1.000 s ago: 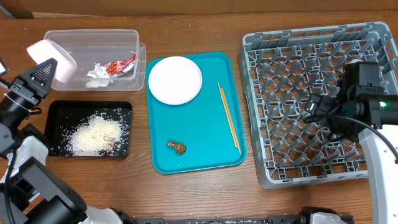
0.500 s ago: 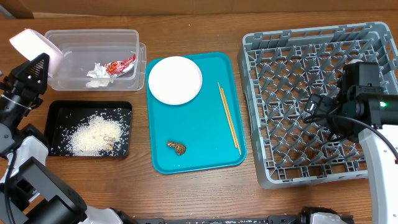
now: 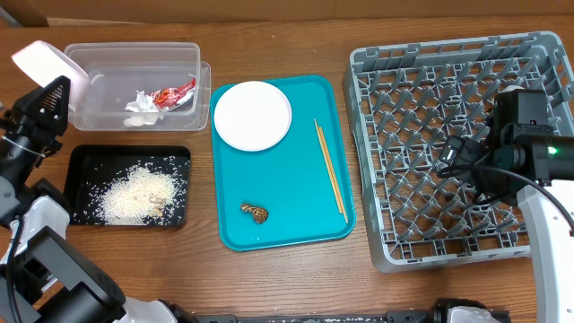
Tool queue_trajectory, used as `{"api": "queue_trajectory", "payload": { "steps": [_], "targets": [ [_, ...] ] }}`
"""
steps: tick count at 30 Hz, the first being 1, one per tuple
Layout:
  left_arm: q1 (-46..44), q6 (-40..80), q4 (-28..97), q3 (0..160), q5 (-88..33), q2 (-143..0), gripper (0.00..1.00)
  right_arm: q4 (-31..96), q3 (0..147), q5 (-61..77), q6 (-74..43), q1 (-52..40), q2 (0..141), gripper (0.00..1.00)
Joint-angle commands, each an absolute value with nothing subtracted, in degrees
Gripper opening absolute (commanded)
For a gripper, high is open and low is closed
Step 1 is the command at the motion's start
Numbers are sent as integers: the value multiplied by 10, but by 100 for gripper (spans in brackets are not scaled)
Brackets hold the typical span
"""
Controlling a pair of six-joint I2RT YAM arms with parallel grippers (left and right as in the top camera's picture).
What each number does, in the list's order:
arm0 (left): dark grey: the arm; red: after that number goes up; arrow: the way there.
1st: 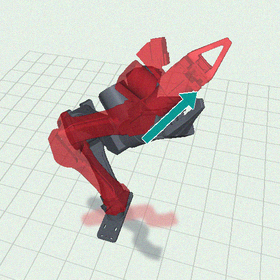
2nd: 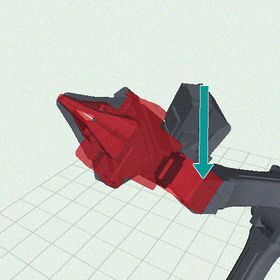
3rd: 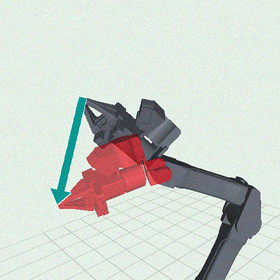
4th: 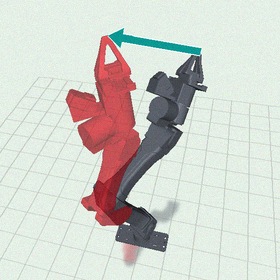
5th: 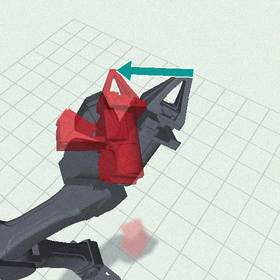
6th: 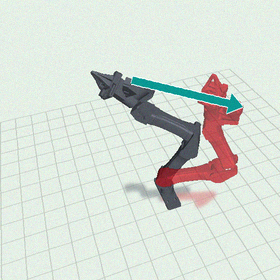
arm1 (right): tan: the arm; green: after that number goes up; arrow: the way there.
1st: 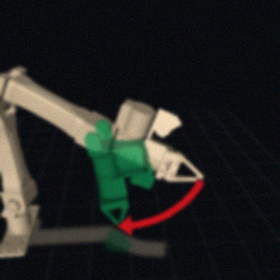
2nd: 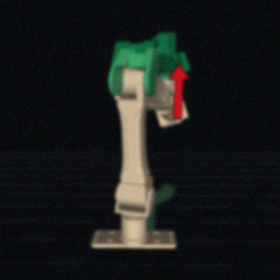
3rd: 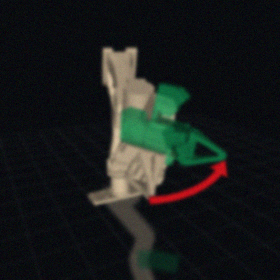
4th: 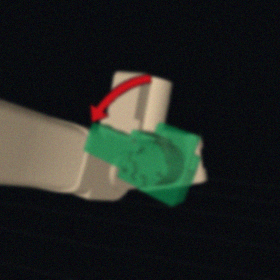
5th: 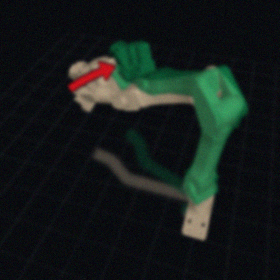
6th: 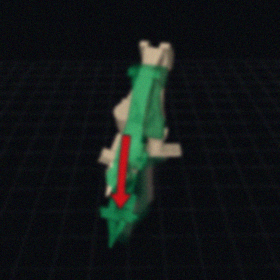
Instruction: Sort waste into correct bins and load items into the dishwasher
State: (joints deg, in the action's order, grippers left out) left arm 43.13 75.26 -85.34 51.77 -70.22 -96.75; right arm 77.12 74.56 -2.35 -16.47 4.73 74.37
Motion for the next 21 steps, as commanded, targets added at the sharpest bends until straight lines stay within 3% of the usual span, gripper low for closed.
{"api": "queue_trajectory", "payload": {
  "steps": [1,5,9,21],
  "targets": [
    [429,820,-799,520,-690,-959,4,769,752,-29,-166,46,741,100],
    [428,826,-623,520,-690,-959,4,769,752,-29,-166,46,741,100],
    [422,758,-425,520,-683,-959,4,769,752,-29,-166,46,741,100],
    [412,643,-113,520,-674,-959,4,768,752,-29,-166,46,741,100]
  ]
}}
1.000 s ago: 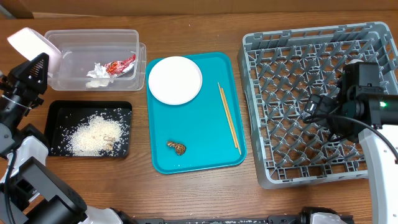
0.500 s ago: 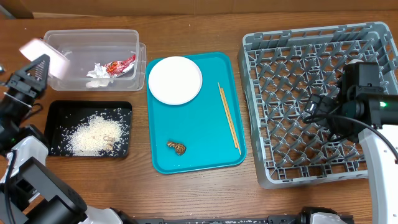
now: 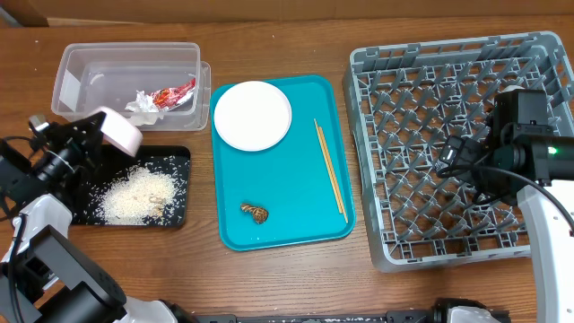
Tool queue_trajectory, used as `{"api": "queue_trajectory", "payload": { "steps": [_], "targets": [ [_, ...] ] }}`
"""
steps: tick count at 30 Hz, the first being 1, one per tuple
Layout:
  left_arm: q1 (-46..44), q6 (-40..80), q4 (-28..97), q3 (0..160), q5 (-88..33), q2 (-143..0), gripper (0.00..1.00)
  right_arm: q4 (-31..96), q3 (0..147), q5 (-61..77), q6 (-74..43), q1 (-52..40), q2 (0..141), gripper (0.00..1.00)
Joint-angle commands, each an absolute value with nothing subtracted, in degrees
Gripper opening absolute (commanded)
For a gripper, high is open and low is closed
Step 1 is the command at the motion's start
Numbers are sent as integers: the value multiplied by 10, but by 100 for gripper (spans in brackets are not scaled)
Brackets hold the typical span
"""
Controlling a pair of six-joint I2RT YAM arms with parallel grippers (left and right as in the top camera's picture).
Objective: Sort waste into correct bins and load items into the dishwasher
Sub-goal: 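Carry the pink bowl with the left gripper over the teal tray toward the rack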
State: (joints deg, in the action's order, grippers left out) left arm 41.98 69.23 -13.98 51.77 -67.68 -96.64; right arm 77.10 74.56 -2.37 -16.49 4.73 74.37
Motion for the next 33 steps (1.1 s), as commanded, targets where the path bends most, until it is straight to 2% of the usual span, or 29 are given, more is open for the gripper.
{"api": "queue_trajectory", "payload": {
  "steps": [1,7,13,24,33],
  "targets": [
    [407,634,-86,520,-674,-959,4,768,752,-29,-166,46,741,100],
    [356,585,37,520,-667,-959,4,765,752,-29,-166,46,741,100],
    [293,600,43,520,-691,-959,4,765,752,-29,-166,46,741,100],
    [161,661,-206,520,-746,-959,4,764,752,-29,-166,46,741,100],
    [22,652,-370,524,-765,-959,4,761,752,-29,-166,46,741,100]
  ]
}}
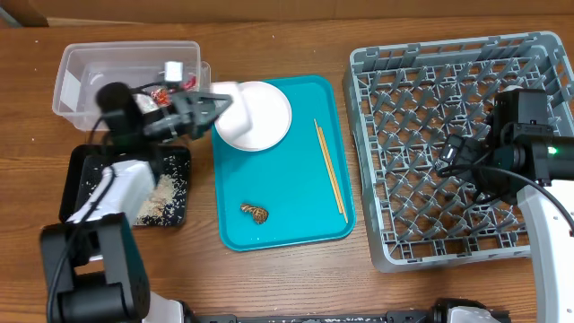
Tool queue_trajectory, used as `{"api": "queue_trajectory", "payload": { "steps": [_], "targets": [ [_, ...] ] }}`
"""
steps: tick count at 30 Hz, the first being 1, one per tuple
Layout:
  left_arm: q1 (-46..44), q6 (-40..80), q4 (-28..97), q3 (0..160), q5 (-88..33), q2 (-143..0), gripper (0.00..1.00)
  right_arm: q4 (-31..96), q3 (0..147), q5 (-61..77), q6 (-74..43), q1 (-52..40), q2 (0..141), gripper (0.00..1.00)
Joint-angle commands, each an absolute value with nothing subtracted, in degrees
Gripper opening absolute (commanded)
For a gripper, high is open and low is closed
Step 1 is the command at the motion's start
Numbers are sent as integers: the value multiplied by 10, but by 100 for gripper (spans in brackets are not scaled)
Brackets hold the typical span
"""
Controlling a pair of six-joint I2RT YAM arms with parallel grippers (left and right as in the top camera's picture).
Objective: Sort waste into correct bins and load items into the dishwasher
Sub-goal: 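Carry the pink bowl with the left gripper over the teal tray toward the rack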
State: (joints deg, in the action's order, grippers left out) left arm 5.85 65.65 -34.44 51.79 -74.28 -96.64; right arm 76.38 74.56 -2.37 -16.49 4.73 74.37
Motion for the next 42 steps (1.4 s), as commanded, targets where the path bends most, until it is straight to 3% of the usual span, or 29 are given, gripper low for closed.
{"api": "queue_trajectory", "payload": {
  "steps": [1,8,15,21,29,37,42],
  "targets": [
    [5,641,-388,524,-766,-959,4,761,752,-29,-166,46,741,100],
    [-45,593,-406,539,-741,-959,4,762,752,-29,-165,46,741,100],
    [-36,842,-360,575,-712,-959,4,760,752,-29,-166,46,741,100],
    [-31,1002,-362,601,-766,-959,4,760,752,-29,-165,46,741,100],
    [0,1196,-468,644,-795,-959,4,760,752,-29,-165,46,741,100],
    [13,1195,-456,705,-826,-958,4,759,752,-29,-165,46,741,100],
    [13,1157,-560,719,-832,-958,4,757,752,-29,-165,46,741,100]
  ]
}}
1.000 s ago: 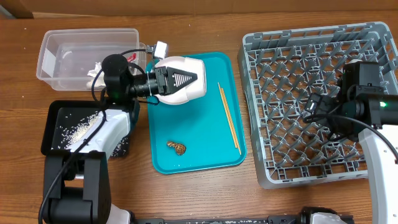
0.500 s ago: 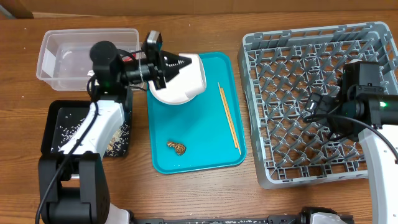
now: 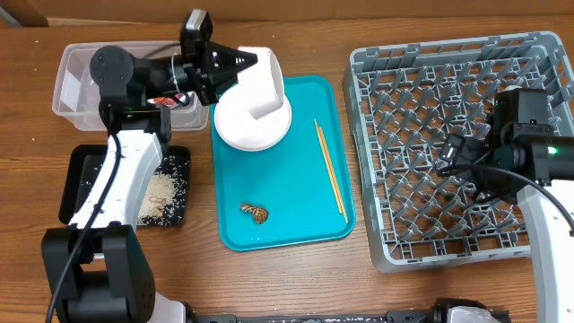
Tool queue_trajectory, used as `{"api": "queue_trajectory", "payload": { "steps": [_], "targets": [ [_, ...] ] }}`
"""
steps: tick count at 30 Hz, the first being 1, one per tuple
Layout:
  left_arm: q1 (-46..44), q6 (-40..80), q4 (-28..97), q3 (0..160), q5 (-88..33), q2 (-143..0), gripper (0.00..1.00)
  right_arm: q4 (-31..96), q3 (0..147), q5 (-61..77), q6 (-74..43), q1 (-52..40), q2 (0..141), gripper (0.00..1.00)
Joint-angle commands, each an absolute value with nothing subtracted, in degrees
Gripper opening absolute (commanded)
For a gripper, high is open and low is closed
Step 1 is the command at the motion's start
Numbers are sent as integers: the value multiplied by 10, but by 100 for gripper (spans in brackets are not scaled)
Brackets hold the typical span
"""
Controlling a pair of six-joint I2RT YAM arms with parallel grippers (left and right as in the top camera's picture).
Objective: Sort waste into correct bins and load items into the dishwasher
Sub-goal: 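Carry the pink bowl with the left gripper over the teal tray toward the rack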
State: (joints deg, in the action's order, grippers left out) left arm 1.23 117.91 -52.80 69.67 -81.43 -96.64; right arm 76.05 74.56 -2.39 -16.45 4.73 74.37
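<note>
My left gripper point(image 3: 242, 63) is shut on the rim of a white cup point(image 3: 265, 86), held tilted above the far edge of the white plate point(image 3: 251, 127). The plate lies at the far left of the teal tray point(image 3: 296, 224). Also on the tray are a pair of wooden chopsticks point(image 3: 329, 170) and a small brown food scrap point(image 3: 255, 213). The grey dish rack point(image 3: 421, 81) stands on the right. Over the rack's right side hangs my right gripper point(image 3: 453, 152); its fingers cannot be made out.
A clear plastic bin point(image 3: 76, 72) holding crumpled wrappers sits at the far left, partly behind my left arm. In front of it lies a black tray point(image 3: 175, 193) with spilled rice. The wooden table's near edge runs below the teal tray.
My left gripper, with the white cup, has moved up and to the right, from beside the plate's left edge to above the plate's far edge. The right arm has not moved.
At first my left gripper held the white cup at the far left, beside the clear bin. Then it was over the black rice tray's corner, then at the plate's left edge, and now above the plate on the teal tray. The right arm stayed still.
</note>
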Motion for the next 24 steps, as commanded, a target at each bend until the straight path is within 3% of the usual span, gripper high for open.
{"api": "queue_trajectory", "payload": {
  "steps": [1,6,15,19,24],
  "targets": [
    [13,1150,-580,723,-840,-958,4,757,752,-29,-165,46,741,100],
    [10,1064,-641,768,-903,-958,4,757,752,-29,-165,46,741,100],
    [11,923,-640,803,-899,-959,4,760,752,-29,-166,46,741,100],
    [13,857,-529,804,-849,-965,4,762,752,-29,-166,46,741,100],
    [23,761,-288,804,-723,-965,4,767,752,-29,-165,46,741,100]
  ]
}}
